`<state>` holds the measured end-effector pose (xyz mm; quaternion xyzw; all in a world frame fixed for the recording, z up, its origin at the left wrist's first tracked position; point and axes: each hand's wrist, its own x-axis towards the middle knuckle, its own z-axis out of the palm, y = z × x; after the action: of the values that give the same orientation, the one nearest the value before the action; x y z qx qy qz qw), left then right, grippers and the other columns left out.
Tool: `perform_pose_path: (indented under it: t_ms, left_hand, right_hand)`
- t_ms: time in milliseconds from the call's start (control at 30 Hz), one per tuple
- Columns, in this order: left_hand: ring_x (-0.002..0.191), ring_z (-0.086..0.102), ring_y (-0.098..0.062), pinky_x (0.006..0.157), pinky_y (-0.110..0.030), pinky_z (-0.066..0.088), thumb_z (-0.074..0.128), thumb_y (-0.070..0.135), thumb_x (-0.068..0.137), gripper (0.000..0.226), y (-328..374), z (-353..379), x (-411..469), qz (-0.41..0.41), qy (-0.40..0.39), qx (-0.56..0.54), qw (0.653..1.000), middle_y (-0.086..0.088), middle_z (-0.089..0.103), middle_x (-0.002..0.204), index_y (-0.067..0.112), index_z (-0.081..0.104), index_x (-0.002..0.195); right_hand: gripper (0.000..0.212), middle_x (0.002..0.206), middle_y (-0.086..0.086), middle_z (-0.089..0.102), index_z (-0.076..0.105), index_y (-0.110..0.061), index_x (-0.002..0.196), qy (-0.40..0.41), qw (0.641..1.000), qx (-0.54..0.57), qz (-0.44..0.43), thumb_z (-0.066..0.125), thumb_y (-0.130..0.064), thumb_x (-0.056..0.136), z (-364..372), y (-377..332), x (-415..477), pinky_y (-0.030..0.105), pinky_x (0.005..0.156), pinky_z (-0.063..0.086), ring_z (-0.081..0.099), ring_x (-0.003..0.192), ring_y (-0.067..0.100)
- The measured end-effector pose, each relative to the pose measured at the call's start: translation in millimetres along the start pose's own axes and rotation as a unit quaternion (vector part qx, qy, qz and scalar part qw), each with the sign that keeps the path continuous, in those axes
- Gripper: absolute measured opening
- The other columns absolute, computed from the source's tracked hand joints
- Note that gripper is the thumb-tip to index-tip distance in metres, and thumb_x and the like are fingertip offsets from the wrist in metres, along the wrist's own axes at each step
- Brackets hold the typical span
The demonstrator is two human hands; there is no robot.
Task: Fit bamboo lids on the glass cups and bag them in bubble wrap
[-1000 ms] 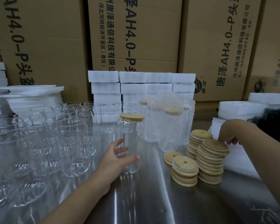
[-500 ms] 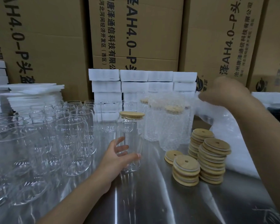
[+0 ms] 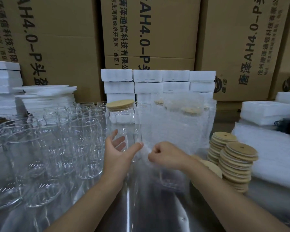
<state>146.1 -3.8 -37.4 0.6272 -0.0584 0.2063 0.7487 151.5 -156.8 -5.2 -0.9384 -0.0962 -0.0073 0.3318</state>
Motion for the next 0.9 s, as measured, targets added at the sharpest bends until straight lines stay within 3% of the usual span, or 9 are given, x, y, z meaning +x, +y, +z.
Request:
perform_pose_path:
  t_ms: [133, 333, 433, 500, 600, 667, 767, 833, 900]
  left_hand:
    - [0.111, 0.053, -0.004, 0.082, -0.026, 0.045, 0.080, 0.037, 0.052, 0.088, 0.6, 0.1, 1.3, 0.010, 0.017, -0.010, 1.000, 0.015, 0.054, 0.115, 0.038, 0.039, 0.130]
    - [0.108, 0.051, 0.005, 0.081, -0.021, 0.044, 0.080, 0.040, 0.053, 0.089, 3.0, -0.8, -1.2, 0.034, 0.019, 0.009, 0.999, 0.017, 0.052, 0.118, 0.040, 0.038, 0.131]
    - [0.106, 0.051, 0.006, 0.079, -0.019, 0.043, 0.079, 0.039, 0.052, 0.087, 5.6, 1.2, -3.6, 0.043, 0.012, 0.014, 0.999, 0.018, 0.052, 0.118, 0.041, 0.038, 0.128]
    - [0.106, 0.051, 0.007, 0.080, -0.018, 0.043, 0.079, 0.039, 0.052, 0.086, 6.5, 2.2, -5.3, 0.045, 0.006, 0.017, 0.999, 0.018, 0.052, 0.117, 0.042, 0.038, 0.128]
    - [0.106, 0.051, 0.008, 0.082, -0.019, 0.043, 0.080, 0.039, 0.053, 0.085, 6.8, 2.3, -7.1, 0.045, 0.000, 0.023, 0.999, 0.020, 0.052, 0.118, 0.044, 0.036, 0.126]
    - [0.107, 0.051, 0.009, 0.084, -0.021, 0.044, 0.080, 0.041, 0.053, 0.085, 7.5, 2.5, -7.8, 0.044, -0.004, 0.027, 0.999, 0.020, 0.052, 0.118, 0.045, 0.036, 0.126]
    - [0.108, 0.051, 0.010, 0.087, -0.024, 0.045, 0.080, 0.050, 0.046, 0.083, 10.2, 3.8, -10.3, 0.042, -0.007, 0.024, 0.999, 0.021, 0.053, 0.117, 0.052, 0.038, 0.118]
    - [0.109, 0.052, 0.009, 0.089, -0.026, 0.046, 0.078, 0.055, 0.042, 0.081, 12.4, 4.2, -12.3, 0.046, -0.009, 0.019, 0.999, 0.021, 0.054, 0.117, 0.057, 0.039, 0.113]
    - [0.109, 0.053, 0.009, 0.091, -0.026, 0.046, 0.081, 0.050, 0.046, 0.085, 13.9, 5.2, -14.1, 0.054, -0.009, 0.018, 0.998, 0.020, 0.054, 0.119, 0.052, 0.040, 0.120]
  right_hand:
    - [0.015, 0.069, -0.013, 0.060, 0.062, -0.022, 0.076, 0.002, 1.000, 0.003, -0.030, 0.054, -0.026, 0.088, 13.4, 12.9, 2.4, 0.015, 0.055, 0.038, 0.054, 0.067, 0.004]
    - [0.023, 0.092, -0.001, 0.071, 0.064, -0.027, 0.082, -0.050, 0.998, 0.025, -0.019, 0.048, -0.043, 0.087, 4.7, 15.0, 0.2, 0.031, 0.084, 0.049, 0.065, 0.088, 0.016]
    - [0.026, 0.109, -0.014, 0.064, 0.059, -0.034, 0.101, -0.113, 0.992, 0.059, -0.010, 0.058, -0.041, 0.076, -1.4, 18.0, -0.8, 0.031, 0.097, 0.045, 0.059, 0.106, 0.007]
    - [0.034, 0.113, -0.015, 0.059, 0.053, -0.035, 0.104, -0.136, 0.987, 0.077, -0.021, 0.064, -0.034, 0.071, -2.7, 22.2, -2.5, 0.029, 0.095, 0.048, 0.058, 0.107, 0.004]
    - [0.021, 0.113, -0.011, 0.060, 0.049, -0.035, 0.088, -0.092, 0.992, 0.071, -0.044, 0.063, -0.023, 0.078, 0.2, 27.3, -0.6, 0.037, 0.092, 0.052, 0.061, 0.105, 0.011]
    - [0.025, 0.108, -0.012, 0.064, 0.045, -0.031, 0.073, -0.030, 0.994, 0.089, -0.064, 0.055, -0.009, 0.082, 3.6, 25.8, 3.1, 0.040, 0.089, 0.052, 0.064, 0.103, 0.016]
    - [0.040, 0.097, -0.010, 0.069, 0.050, -0.032, 0.058, 0.068, 0.990, 0.083, -0.086, 0.048, 0.000, 0.082, 8.5, 21.3, 4.7, 0.028, 0.080, 0.051, 0.066, 0.091, 0.013]
    - [0.041, 0.094, -0.005, 0.069, 0.060, -0.036, 0.063, 0.098, 0.989, -0.005, -0.110, 0.048, -0.002, 0.083, 9.3, 18.1, 1.3, 0.022, 0.073, 0.046, 0.063, 0.085, 0.013]
    - [0.033, 0.104, -0.007, 0.067, 0.071, -0.033, 0.085, 0.104, 0.977, -0.133, -0.131, 0.049, -0.008, 0.086, 9.2, 15.6, -1.9, 0.022, 0.078, 0.044, 0.060, 0.094, 0.014]
